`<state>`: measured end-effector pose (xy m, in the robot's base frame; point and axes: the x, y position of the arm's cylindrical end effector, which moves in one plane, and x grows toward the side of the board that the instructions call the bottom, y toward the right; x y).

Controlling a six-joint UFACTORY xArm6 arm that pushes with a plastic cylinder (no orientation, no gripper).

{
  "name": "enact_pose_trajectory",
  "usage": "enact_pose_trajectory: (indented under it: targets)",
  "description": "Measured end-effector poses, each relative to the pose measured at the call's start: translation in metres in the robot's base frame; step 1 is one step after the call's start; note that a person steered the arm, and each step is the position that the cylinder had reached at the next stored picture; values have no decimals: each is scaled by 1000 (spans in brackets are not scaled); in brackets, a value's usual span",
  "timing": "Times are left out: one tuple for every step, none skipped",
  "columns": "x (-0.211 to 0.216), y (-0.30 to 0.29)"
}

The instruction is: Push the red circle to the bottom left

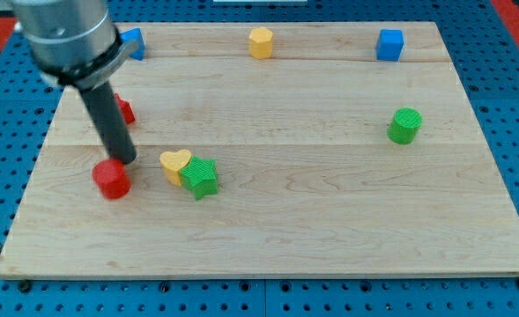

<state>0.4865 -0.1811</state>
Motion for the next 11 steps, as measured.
enact_pose_trajectory:
  targets:
    - [11,-13]
    - [11,-6]
    - [10,1]
    - [10,6]
    - [10,10]
    - [10,16]
    - [10,19]
    - [10,26]
    - [10,28]
    - [10,31]
    - [10,32]
